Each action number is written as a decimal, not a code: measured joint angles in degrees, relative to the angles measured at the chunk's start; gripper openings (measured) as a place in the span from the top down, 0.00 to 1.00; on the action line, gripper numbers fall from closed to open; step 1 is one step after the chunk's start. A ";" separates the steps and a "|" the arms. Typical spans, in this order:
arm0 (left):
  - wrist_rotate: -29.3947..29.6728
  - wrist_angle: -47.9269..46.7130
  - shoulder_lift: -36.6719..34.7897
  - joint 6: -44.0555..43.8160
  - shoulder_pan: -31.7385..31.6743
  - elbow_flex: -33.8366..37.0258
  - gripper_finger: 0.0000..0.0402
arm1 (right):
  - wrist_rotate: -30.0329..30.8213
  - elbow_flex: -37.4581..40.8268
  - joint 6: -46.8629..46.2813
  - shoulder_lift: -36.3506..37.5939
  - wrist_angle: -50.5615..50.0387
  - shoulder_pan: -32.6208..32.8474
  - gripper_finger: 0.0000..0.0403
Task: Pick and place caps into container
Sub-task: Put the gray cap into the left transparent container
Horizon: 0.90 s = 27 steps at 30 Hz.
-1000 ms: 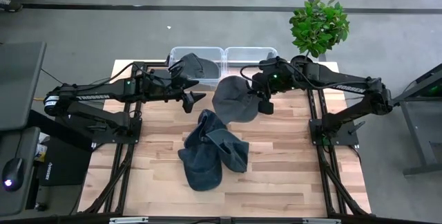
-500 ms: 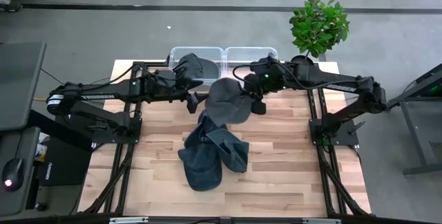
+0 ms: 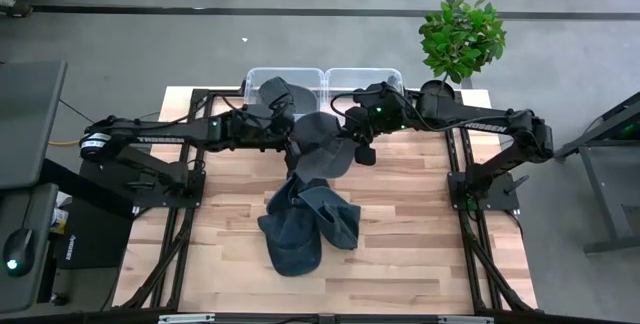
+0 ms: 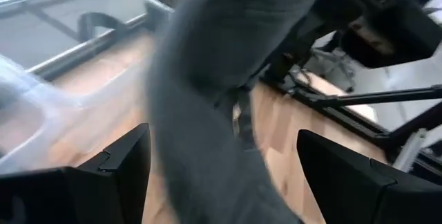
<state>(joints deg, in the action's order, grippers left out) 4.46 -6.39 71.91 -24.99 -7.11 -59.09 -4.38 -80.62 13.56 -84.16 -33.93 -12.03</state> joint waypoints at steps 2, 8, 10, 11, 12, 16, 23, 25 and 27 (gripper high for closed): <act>-1.15 0.62 1.24 -1.01 0.00 -0.02 0.27 | -0.08 0.00 0.00 0.00 0.73 0.00 0.95; -3.70 0.81 2.64 -2.57 0.00 0.00 0.27 | -0.38 0.00 0.00 0.00 1.44 0.00 0.95; -3.70 0.95 2.66 -2.89 0.00 0.00 0.27 | -0.57 0.00 0.00 0.00 1.57 0.00 0.95; -3.70 1.20 2.61 -3.25 0.00 0.00 0.27 | -0.55 0.00 0.07 0.00 1.70 0.00 0.95; -3.70 1.32 2.61 -3.53 0.00 0.00 0.27 | -0.55 0.00 0.17 0.00 1.73 0.00 0.95; -4.01 2.71 2.61 -3.81 0.00 0.00 0.27 | -0.55 0.00 0.44 0.00 2.87 0.00 0.95; -3.17 2.89 3.76 -4.02 0.00 -0.05 0.27 | -1.48 0.00 0.61 0.04 5.20 0.00 0.95; -2.09 2.12 4.06 -4.48 0.00 0.08 0.27 | -2.19 0.00 0.60 0.04 4.87 0.00 0.95; -1.10 2.69 3.92 -4.80 0.00 0.03 0.29 | -2.21 0.00 0.59 0.04 4.77 0.00 0.95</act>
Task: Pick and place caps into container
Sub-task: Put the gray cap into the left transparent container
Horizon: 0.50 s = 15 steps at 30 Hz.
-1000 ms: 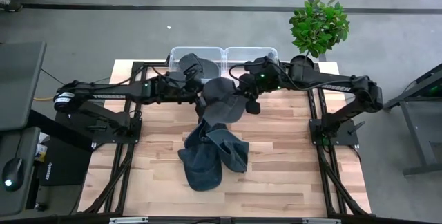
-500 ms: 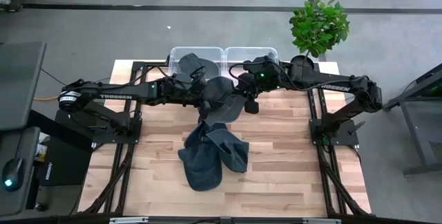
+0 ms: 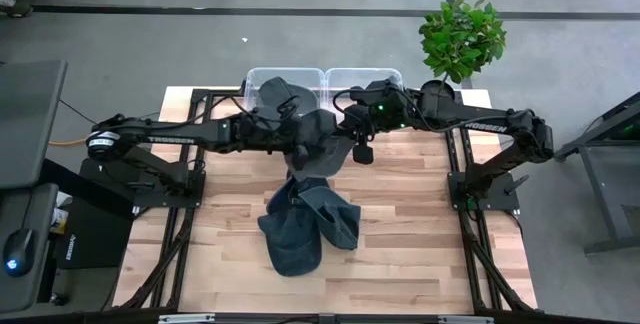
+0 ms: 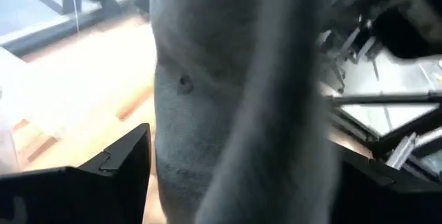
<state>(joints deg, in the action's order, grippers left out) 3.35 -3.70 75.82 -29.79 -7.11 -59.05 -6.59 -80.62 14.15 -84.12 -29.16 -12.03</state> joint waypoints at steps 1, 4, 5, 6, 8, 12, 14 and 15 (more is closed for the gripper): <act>0.10 -0.08 -0.06 -0.10 0.00 -0.04 0.30 | -0.02 0.00 0.00 0.00 0.02 0.00 0.95; 0.23 -0.42 0.01 -0.16 -0.02 -0.04 0.39 | -0.01 0.00 0.04 0.00 0.00 0.00 0.95; 0.33 -0.39 0.01 -0.21 -0.02 -0.04 0.43 | -0.02 0.00 0.06 0.00 0.00 0.00 0.95; 0.65 -0.36 -0.01 -0.21 -0.02 -0.04 0.48 | -0.02 0.00 0.07 0.00 0.00 0.00 0.95; 1.82 -0.68 -0.01 -0.21 -0.02 -0.04 0.58 | -0.02 0.00 0.13 0.00 0.00 0.00 0.95; 2.85 -0.77 -0.01 -0.14 -0.04 -0.04 0.84 | -0.02 0.00 0.28 0.00 -0.06 0.00 0.95; 3.00 -0.77 -0.01 0.27 -0.04 -0.04 0.95 | -0.04 0.00 0.28 0.00 -0.11 0.00 0.95; 3.00 -0.72 -0.01 0.41 -0.04 -0.04 0.97 | -0.04 0.00 0.28 0.00 -0.11 0.00 0.95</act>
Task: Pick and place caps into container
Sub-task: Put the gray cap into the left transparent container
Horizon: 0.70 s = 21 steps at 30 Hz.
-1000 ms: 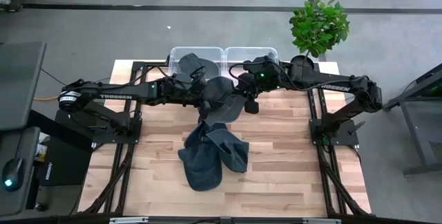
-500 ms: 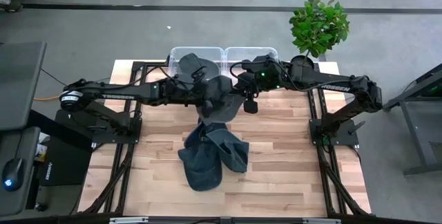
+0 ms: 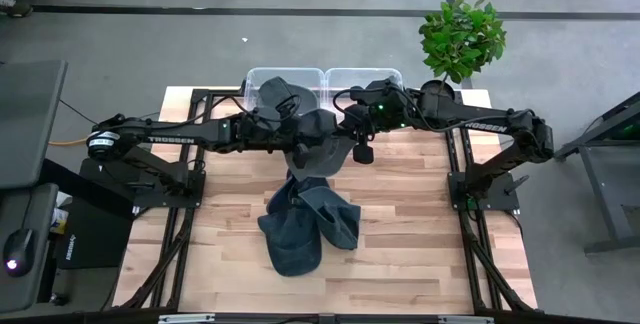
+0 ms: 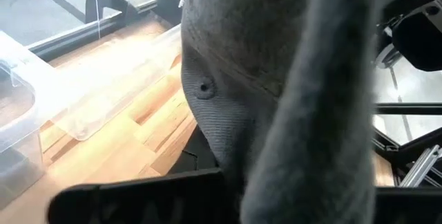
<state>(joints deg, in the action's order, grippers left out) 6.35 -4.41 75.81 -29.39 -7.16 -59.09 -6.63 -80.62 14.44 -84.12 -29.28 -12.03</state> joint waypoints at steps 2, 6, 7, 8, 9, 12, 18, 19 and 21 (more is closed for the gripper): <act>-0.07 -0.01 0.00 0.27 0.00 0.00 0.97 | 0.00 0.00 0.02 0.00 0.00 0.00 0.95; -0.22 0.01 0.00 0.44 0.00 0.00 0.99 | -0.02 0.00 0.20 0.02 -0.14 0.00 0.95; -0.20 -0.01 0.00 0.44 0.00 0.00 1.00 | -0.02 0.00 0.20 0.00 -0.34 0.00 0.95; 0.00 -0.01 0.00 0.38 0.00 0.00 1.00 | 0.00 0.00 0.20 0.02 -0.47 0.00 0.95; 0.38 0.01 0.00 0.11 0.00 0.00 1.00 | 0.05 0.00 0.20 0.02 -0.48 0.00 0.95; 1.96 0.00 0.00 -0.71 0.00 0.00 1.00 | 1.16 -0.02 0.15 0.02 -0.83 0.00 0.95; 5.35 -0.01 0.00 -1.30 0.02 0.00 1.00 | 3.72 -0.02 -0.31 0.02 -1.01 0.02 0.90; 6.12 0.00 0.00 -1.33 0.02 0.00 1.00 | 3.82 -0.02 -0.34 0.02 -1.03 0.02 0.89; 7.07 0.01 0.00 -1.33 0.02 0.00 1.00 | 4.37 -0.02 -0.42 0.02 -1.03 0.02 0.87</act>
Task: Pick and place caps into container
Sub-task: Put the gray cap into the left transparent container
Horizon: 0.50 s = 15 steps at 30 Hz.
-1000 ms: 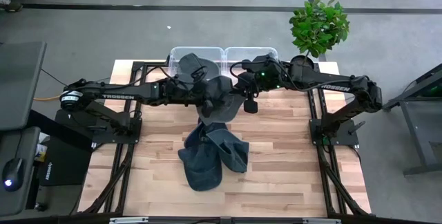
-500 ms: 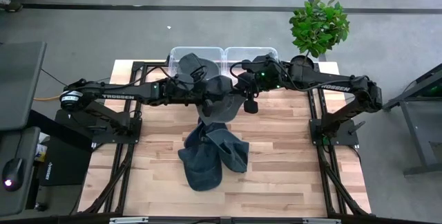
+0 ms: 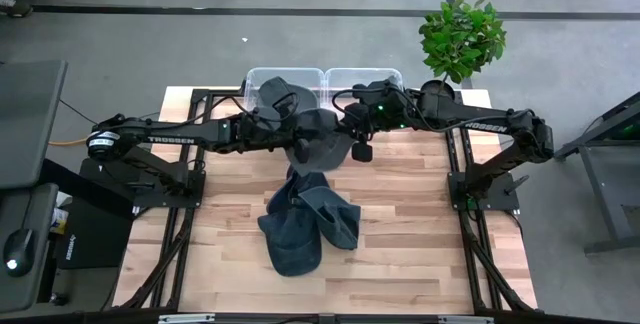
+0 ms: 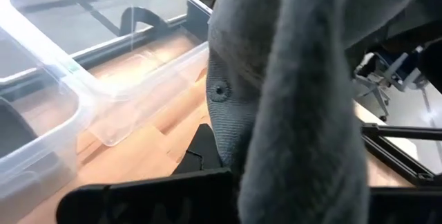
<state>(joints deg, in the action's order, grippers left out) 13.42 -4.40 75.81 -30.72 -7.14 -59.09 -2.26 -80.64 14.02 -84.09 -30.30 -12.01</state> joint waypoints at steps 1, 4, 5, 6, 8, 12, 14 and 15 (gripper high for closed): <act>0.62 0.00 0.00 0.00 0.00 0.00 1.00 | 0.32 0.00 0.00 0.00 0.01 0.00 0.87; 2.62 0.02 0.00 -0.02 0.00 0.00 1.00 | 0.46 0.00 0.00 0.00 0.18 0.00 0.87; 3.54 0.03 0.00 -0.06 0.00 0.00 1.00 | 0.48 -0.01 0.03 0.00 0.20 0.00 0.87; 4.35 0.04 0.00 -0.21 0.00 0.00 1.00 | 0.48 -0.02 0.02 0.00 0.22 0.00 0.87; 5.99 0.15 0.00 -0.87 0.00 0.00 1.00 | 0.54 -0.04 0.00 0.00 0.24 -0.02 0.86; 8.23 0.04 0.00 -1.05 0.00 0.00 1.00 | 3.04 -0.04 -0.04 0.05 0.54 -0.02 0.83; 8.54 -0.07 0.00 -1.07 0.00 0.00 1.00 | 4.86 -0.04 -0.04 0.20 0.60 -0.02 0.82; 8.98 -0.07 0.00 -1.07 0.00 0.00 1.00 | 5.71 -0.04 -0.04 0.22 0.68 -0.02 0.81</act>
<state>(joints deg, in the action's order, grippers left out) 22.40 -4.47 75.81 -31.79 -7.14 -59.09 3.45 -80.68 13.98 -83.87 -29.63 -12.03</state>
